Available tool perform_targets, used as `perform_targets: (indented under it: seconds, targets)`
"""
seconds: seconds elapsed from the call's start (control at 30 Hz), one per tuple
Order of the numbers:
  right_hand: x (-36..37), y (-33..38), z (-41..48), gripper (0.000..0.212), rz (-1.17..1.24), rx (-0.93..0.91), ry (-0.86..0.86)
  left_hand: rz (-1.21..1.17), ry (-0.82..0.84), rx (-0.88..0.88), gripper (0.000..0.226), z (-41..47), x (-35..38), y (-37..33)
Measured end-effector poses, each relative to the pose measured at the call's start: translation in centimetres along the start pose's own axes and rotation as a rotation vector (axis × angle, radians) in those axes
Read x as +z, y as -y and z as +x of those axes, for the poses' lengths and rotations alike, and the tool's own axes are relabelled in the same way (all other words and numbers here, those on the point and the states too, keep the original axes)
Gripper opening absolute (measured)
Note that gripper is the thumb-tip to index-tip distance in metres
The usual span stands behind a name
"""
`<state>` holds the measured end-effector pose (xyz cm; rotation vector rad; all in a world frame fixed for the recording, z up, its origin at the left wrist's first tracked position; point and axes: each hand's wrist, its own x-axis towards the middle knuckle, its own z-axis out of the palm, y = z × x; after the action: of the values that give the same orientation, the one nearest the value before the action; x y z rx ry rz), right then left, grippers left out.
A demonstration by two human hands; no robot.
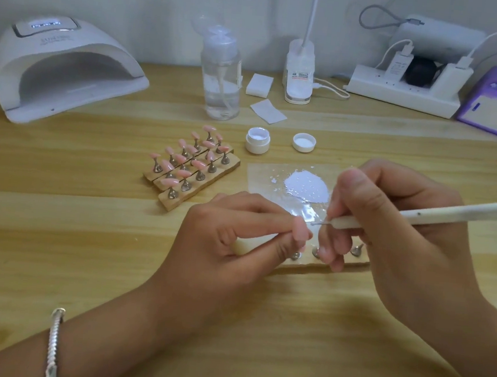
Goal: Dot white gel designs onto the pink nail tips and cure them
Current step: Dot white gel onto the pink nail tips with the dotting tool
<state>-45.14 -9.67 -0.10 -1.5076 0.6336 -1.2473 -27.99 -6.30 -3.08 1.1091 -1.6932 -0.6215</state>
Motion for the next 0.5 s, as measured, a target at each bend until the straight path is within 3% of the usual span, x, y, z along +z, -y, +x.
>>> perform_targets:
  seconds: [0.5]
  targets:
    - [0.25, -0.47, -0.29, 0.031, -0.114, -0.085, -0.008, 0.038, 0.028, 0.029, 0.009, -0.05, 0.05, -0.07]
